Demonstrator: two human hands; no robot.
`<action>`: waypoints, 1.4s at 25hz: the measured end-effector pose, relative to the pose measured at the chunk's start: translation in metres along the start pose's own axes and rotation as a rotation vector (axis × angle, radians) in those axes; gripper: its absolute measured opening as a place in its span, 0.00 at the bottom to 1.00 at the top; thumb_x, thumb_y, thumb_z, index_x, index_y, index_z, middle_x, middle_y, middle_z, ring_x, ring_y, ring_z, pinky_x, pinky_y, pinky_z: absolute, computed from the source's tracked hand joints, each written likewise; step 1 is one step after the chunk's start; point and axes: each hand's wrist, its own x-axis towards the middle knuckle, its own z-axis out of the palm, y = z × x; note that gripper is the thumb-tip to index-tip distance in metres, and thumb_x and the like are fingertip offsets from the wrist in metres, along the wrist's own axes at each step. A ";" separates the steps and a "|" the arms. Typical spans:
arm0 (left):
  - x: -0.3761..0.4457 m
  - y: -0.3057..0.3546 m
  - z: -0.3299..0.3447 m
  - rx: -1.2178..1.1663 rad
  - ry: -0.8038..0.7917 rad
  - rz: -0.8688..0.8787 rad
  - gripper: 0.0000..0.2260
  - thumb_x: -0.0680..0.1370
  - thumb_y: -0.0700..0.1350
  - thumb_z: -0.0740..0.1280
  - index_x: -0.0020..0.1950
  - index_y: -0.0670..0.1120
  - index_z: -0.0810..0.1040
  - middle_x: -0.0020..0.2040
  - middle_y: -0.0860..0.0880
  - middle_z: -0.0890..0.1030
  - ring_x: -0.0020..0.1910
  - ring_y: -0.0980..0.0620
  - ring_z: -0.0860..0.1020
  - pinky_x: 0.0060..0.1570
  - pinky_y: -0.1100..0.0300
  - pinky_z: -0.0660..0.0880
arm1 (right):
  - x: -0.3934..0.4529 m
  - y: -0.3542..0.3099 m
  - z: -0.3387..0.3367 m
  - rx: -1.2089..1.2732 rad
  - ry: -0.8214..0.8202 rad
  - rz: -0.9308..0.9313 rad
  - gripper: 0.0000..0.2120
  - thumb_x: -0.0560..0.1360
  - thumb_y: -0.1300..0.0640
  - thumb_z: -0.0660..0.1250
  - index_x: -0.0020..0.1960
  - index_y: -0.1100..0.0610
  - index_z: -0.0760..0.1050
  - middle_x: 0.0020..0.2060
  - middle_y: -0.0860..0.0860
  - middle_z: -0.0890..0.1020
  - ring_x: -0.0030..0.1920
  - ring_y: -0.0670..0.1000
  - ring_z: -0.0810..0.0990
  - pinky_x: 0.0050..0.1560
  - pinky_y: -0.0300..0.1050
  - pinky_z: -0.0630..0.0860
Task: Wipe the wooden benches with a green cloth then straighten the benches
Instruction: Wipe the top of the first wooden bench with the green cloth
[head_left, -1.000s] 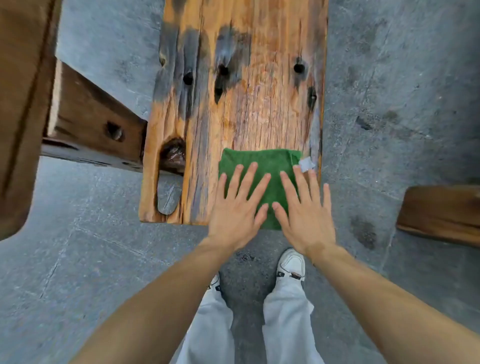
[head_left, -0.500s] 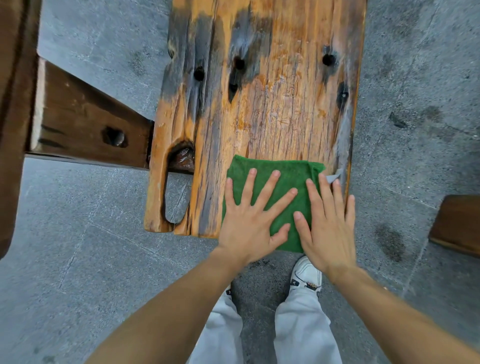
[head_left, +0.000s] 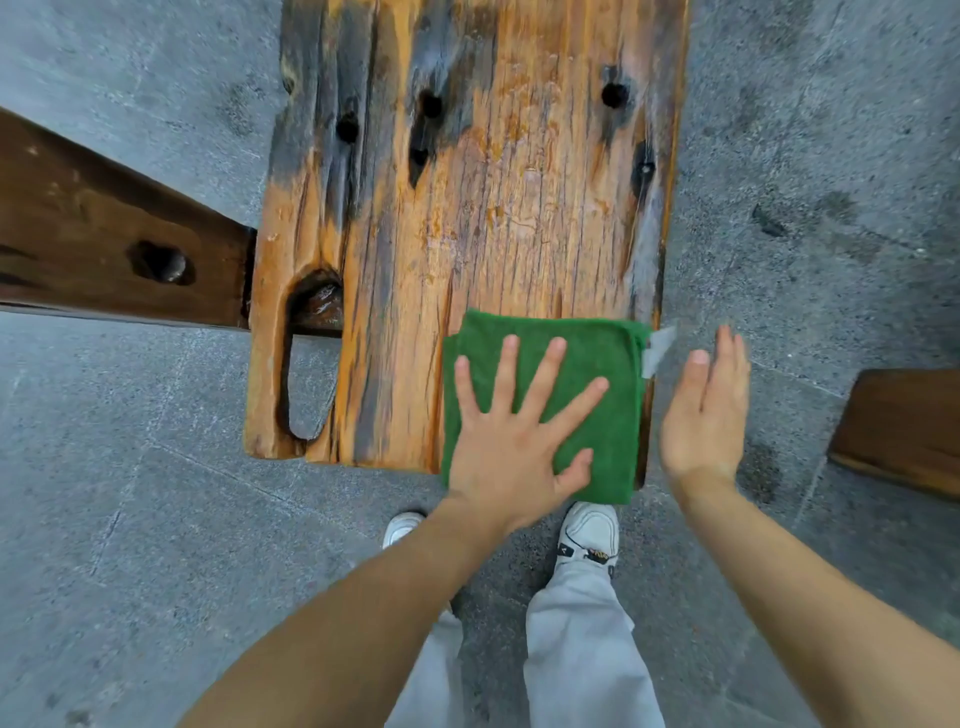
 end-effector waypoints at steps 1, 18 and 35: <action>0.009 0.021 0.002 -0.002 -0.013 0.066 0.32 0.77 0.66 0.58 0.80 0.63 0.56 0.83 0.47 0.50 0.80 0.33 0.47 0.70 0.23 0.43 | 0.000 0.006 -0.003 0.027 -0.012 0.046 0.29 0.82 0.43 0.45 0.80 0.51 0.55 0.80 0.51 0.56 0.80 0.50 0.51 0.78 0.45 0.46; 0.064 -0.088 -0.026 -0.067 0.010 -0.506 0.31 0.80 0.69 0.42 0.81 0.64 0.40 0.83 0.48 0.38 0.80 0.35 0.39 0.70 0.23 0.43 | -0.029 -0.041 0.028 -0.618 -0.207 -0.679 0.34 0.78 0.35 0.52 0.81 0.44 0.49 0.81 0.51 0.50 0.80 0.59 0.46 0.76 0.67 0.45; 0.029 -0.151 -0.028 -0.111 0.035 -0.519 0.31 0.80 0.65 0.49 0.82 0.60 0.51 0.83 0.42 0.45 0.77 0.32 0.57 0.75 0.32 0.46 | -0.020 -0.054 0.031 -0.501 -0.196 -0.648 0.32 0.79 0.39 0.53 0.80 0.46 0.53 0.81 0.51 0.53 0.80 0.56 0.46 0.76 0.68 0.44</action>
